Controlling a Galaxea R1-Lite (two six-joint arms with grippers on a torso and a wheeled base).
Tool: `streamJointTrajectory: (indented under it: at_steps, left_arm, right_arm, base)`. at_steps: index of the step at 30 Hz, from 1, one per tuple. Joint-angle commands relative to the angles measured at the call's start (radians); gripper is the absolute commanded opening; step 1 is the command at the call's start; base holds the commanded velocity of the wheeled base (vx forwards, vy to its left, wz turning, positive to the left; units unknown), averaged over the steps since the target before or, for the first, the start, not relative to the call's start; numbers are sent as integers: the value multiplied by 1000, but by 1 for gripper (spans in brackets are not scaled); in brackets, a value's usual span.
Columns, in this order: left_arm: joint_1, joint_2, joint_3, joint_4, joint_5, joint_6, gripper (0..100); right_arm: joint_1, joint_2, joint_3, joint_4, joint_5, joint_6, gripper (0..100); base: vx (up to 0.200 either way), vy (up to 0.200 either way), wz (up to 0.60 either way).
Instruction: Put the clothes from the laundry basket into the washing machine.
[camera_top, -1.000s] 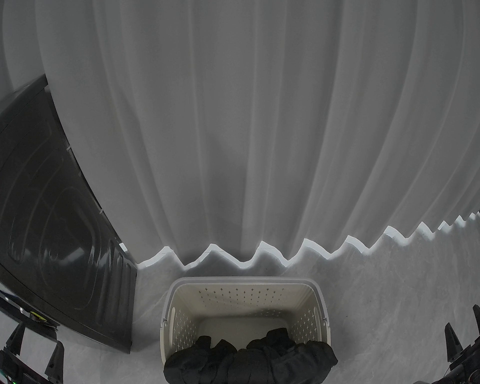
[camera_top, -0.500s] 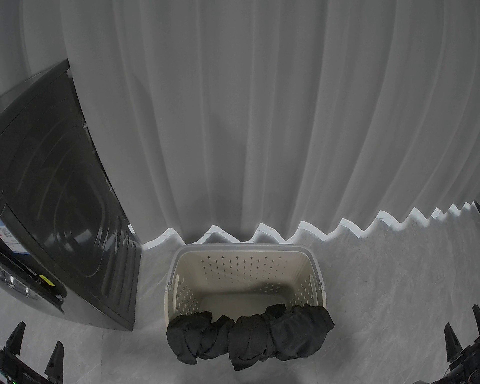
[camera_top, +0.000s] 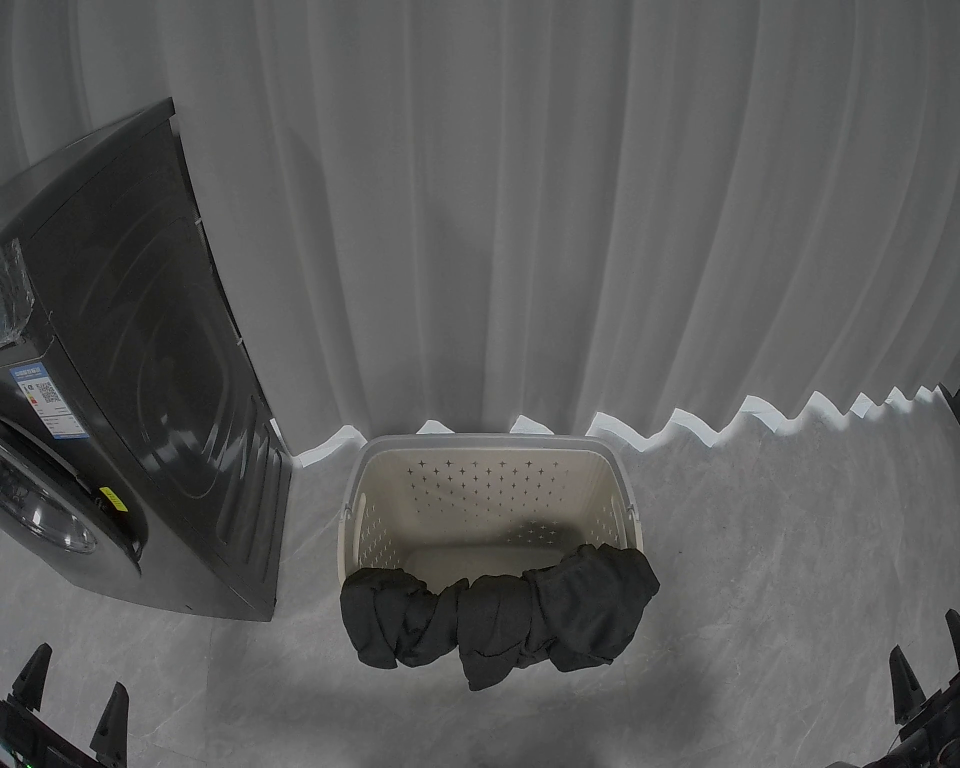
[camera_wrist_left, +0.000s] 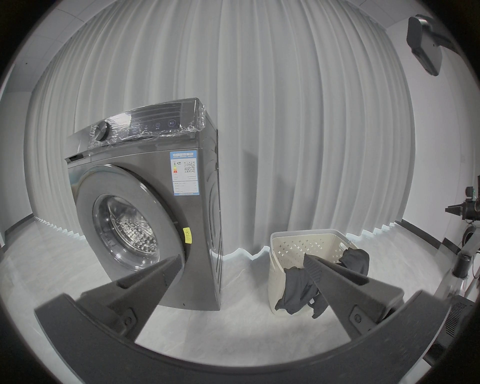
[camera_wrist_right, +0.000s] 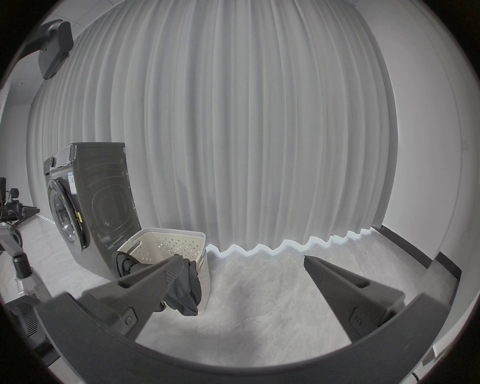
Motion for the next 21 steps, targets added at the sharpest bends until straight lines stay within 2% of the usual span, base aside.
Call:
streamJointTrajectory:
  at_steps: [1,4,21]
  left_arm:
    - [0,-18,16,0,-1,0,100]
    - [0,-16,16,-1,-3,-3,100]
    - [0,-16,16,0,-3,-2,100]
  right_arm:
    - [0,-17,18,-1,1,-1,100]
    - [0,-17,18,-1,1,-1,100]
    - [1,-17,18,-1,1,-1,100]
  base:
    - [0,0,0]
    - [0,0,0]
    - [0,200,0]
